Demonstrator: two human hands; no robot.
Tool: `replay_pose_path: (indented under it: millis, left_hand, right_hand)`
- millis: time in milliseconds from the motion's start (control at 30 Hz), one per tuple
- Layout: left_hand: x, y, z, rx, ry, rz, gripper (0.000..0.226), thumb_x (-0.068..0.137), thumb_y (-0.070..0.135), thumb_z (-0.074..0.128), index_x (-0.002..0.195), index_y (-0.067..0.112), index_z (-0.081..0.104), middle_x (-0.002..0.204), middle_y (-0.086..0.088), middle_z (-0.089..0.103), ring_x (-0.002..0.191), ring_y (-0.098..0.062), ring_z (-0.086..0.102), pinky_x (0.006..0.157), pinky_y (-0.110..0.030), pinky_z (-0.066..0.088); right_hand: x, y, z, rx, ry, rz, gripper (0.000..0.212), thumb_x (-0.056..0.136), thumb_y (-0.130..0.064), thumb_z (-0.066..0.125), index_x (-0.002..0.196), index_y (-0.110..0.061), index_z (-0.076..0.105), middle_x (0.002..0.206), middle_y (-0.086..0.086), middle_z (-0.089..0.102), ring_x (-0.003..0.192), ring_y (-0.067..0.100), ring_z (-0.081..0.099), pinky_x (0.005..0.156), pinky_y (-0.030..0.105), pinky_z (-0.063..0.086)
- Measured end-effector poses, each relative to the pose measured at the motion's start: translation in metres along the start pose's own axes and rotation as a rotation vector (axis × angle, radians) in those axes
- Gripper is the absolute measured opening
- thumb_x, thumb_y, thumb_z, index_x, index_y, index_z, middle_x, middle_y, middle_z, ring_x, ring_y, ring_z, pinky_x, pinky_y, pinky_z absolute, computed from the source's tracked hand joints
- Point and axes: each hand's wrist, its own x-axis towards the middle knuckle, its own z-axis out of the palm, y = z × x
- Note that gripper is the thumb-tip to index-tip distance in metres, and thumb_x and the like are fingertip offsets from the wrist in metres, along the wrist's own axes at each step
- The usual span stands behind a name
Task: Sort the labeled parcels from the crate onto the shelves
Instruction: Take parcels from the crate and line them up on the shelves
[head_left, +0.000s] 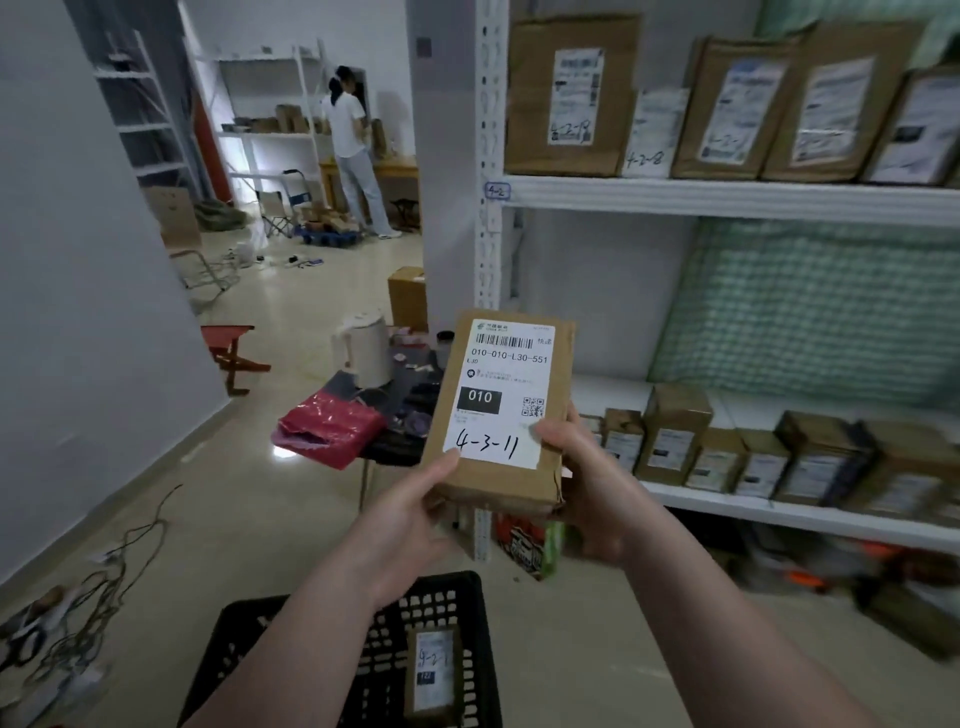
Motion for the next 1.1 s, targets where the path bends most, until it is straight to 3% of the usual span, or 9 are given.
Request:
replay_pose_path:
  millis: [67, 167, 267, 467, 567, 733, 867, 967, 1100]
  left_hand:
    - [0.009, 0.000, 0.018, 0.019, -0.092, -0.026, 0.069, 0.046, 0.059, 0.084, 0.109, 0.036, 0.070, 0.110, 0.008, 0.071, 0.098, -0.008, 0.068, 0.075, -0.040, 0.052]
    - [0.021, 0.004, 0.050, 0.037, -0.192, -0.047, 0.076, 0.056, 0.057, 0.078, 0.124, 0.027, 0.063, 0.122, -0.004, 0.066, 0.112, -0.023, 0.062, 0.090, -0.046, 0.048]
    - [0.030, 0.010, 0.085, 0.047, -0.259, -0.041, 0.075, 0.064, 0.057, 0.072, 0.130, 0.026, 0.057, 0.128, -0.007, 0.062, 0.120, -0.029, 0.055, 0.090, -0.046, 0.046]
    - [0.054, 0.016, 0.149, 0.143, -0.366, 0.020, 0.060, 0.070, 0.066, 0.062, 0.120, 0.033, 0.065, 0.126, -0.006, 0.064, 0.103, -0.021, 0.066, 0.073, -0.033, 0.052]
    - [0.072, 0.004, 0.185, 0.171, -0.367, 0.008, 0.058, 0.072, 0.068, 0.059, 0.119, 0.033, 0.066, 0.124, -0.006, 0.065, 0.109, -0.026, 0.063, 0.092, -0.045, 0.048]
    - [0.099, -0.025, 0.260, 0.158, -0.408, -0.016, 0.054, 0.063, 0.063, 0.068, 0.108, 0.035, 0.071, 0.116, -0.004, 0.069, 0.088, -0.015, 0.070, 0.065, -0.028, 0.052]
    - [0.120, -0.052, 0.322, 0.144, -0.381, -0.042, 0.054, 0.062, 0.062, 0.067, 0.109, 0.035, 0.070, 0.115, 0.000, 0.070, 0.087, -0.013, 0.065, 0.074, -0.033, 0.042]
    - [0.136, -0.074, 0.366, 0.085, -0.414, -0.064, 0.050, 0.064, 0.055, 0.069, 0.108, 0.032, 0.072, 0.116, -0.003, 0.069, 0.088, -0.014, 0.068, 0.070, -0.031, 0.052]
    - [0.157, -0.108, 0.415, 0.078, -0.410, -0.138, 0.056, 0.068, 0.048, 0.069, 0.119, 0.025, 0.066, 0.121, -0.006, 0.067, 0.108, -0.025, 0.059, 0.104, -0.047, 0.038]
  right_hand:
    - [-0.017, -0.008, -0.021, -0.009, 0.025, -0.009, 0.077, 0.065, -0.053, 0.073, 0.136, -0.042, 0.044, 0.119, -0.003, 0.071, 0.108, 0.025, 0.068, 0.082, 0.046, 0.057]
    - [-0.037, -0.021, -0.051, -0.013, 0.090, -0.017, 0.070, 0.067, -0.054, 0.071, 0.132, -0.042, 0.050, 0.123, 0.001, 0.069, 0.115, 0.030, 0.064, 0.095, 0.052, 0.053]
    - [-0.054, -0.035, -0.075, -0.045, 0.164, -0.049, 0.062, 0.065, -0.057, 0.069, 0.124, -0.041, 0.059, 0.120, -0.003, 0.071, 0.114, 0.025, 0.064, 0.091, 0.044, 0.055]
    - [-0.076, -0.058, -0.127, -0.018, 0.265, -0.121, 0.123, 0.050, -0.063, 0.082, 0.152, -0.018, 0.031, 0.138, 0.003, 0.059, 0.123, 0.023, 0.059, 0.111, 0.047, 0.039]
    - [-0.091, -0.066, -0.163, -0.041, 0.290, -0.129, 0.129, 0.045, -0.068, 0.082, 0.153, -0.018, 0.031, 0.147, 0.004, 0.050, 0.130, 0.025, 0.052, 0.113, 0.049, 0.035]
    - [-0.119, -0.082, -0.241, -0.018, 0.334, -0.135, 0.124, 0.048, -0.063, 0.081, 0.152, -0.016, 0.034, 0.152, 0.003, 0.043, 0.135, 0.023, 0.046, 0.115, 0.048, 0.031]
    - [-0.144, -0.096, -0.305, -0.025, 0.361, -0.132, 0.113, 0.054, -0.062, 0.075, 0.151, -0.017, 0.036, 0.151, 0.003, 0.045, 0.135, 0.024, 0.047, 0.116, 0.049, 0.031]
    - [-0.166, -0.104, -0.346, -0.044, 0.369, -0.131, 0.103, 0.059, -0.062, 0.072, 0.147, -0.019, 0.043, 0.148, 0.002, 0.049, 0.130, 0.021, 0.053, 0.114, 0.046, 0.035]
    - [-0.192, -0.103, -0.397, -0.086, 0.379, -0.078, 0.077, 0.067, -0.062, 0.064, 0.135, -0.027, 0.056, 0.125, -0.002, 0.068, 0.108, 0.018, 0.065, 0.082, 0.033, 0.052]
